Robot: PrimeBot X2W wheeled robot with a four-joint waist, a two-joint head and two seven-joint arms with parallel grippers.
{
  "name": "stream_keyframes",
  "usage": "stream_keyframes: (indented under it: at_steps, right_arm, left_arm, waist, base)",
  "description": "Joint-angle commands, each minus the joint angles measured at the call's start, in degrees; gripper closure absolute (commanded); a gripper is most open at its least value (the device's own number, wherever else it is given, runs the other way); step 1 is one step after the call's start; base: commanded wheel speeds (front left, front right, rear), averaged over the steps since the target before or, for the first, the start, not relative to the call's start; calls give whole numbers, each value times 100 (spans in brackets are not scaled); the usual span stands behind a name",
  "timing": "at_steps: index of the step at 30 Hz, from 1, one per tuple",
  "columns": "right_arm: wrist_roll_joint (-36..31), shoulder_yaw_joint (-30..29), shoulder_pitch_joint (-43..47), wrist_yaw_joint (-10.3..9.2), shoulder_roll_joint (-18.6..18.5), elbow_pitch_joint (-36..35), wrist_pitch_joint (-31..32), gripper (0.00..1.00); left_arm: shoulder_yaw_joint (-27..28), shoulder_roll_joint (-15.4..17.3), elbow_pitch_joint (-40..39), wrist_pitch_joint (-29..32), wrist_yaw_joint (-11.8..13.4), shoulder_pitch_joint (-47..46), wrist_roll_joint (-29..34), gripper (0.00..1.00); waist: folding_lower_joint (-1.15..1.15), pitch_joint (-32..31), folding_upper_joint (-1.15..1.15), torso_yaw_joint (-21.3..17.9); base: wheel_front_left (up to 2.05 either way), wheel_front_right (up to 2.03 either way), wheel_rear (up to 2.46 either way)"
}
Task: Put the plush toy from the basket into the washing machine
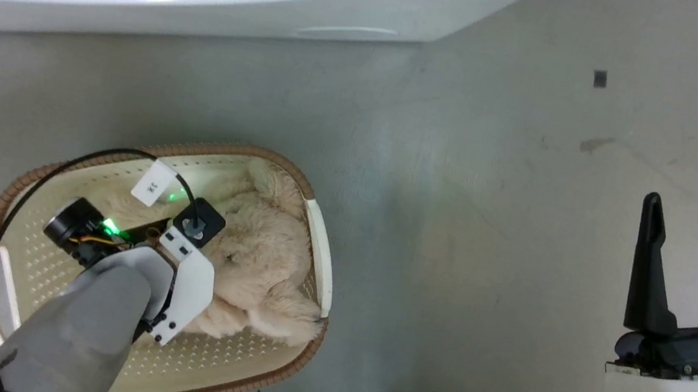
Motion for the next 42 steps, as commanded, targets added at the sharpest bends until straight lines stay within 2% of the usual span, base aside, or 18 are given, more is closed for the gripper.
stream_keyframes:
  at_steps: [1,2,10,21,29,33,37,40,42]
  right_arm:
    - [83,-16,-136,-5,0,-37,-60,0]
    - [91,-21,-147,-5,0,-33,-72,0]
    - [162,-97,-220,-5,0,83,-168,0]
    - [30,-189,39,-5,0,463,-169,0]
    - [33,-319,207,-5,0,637,-169,0]
    - [-29,-361,386,-5,0,700,-169,0]
    - [-47,-395,572,-5,0,729,-169,0]
    - [357,-506,689,-5,0,796,-169,0]
    - [332,-512,750,-5,0,808,-169,0]
  left_arm:
    - [-97,9,163,-16,-45,-154,-53,55]
    - [-124,-9,223,-4,-74,-179,-99,100]
    - [-177,-56,702,-317,-122,-199,-525,100]
    - [229,-331,710,-1198,-29,586,-1144,100]
    - [472,-423,608,-1527,-56,1064,-1493,100]
    - [640,-497,334,-1580,-126,1364,-1735,100]
    - [839,-471,-327,-1587,-141,1701,-1863,100]
    - [1001,-457,-827,-1588,-161,1999,-1949,100]
    - [1062,-417,-1143,-1588,-167,2138,-1918,100]
  waist:
    - [-1,88,0,-33]
    - [-1,112,0,-39]
    - [-1,-59,0,-57]
    - [-1,-1418,0,167]
    - [-1,-2247,0,326]
    - [-1,-2658,0,427]
    - [-1,-3026,0,527]
    - [-1,-3256,0,609]
    - [-1,-3385,0,658]
  base:
    - [0,0,0]
    - [0,0,0]
    - [0,0,0]
    - [0,0,0]
    - [0,0,0]
    - [0,0,0]
    - [0,0,0]
    - [0,0,0]
    - [0,0,0]
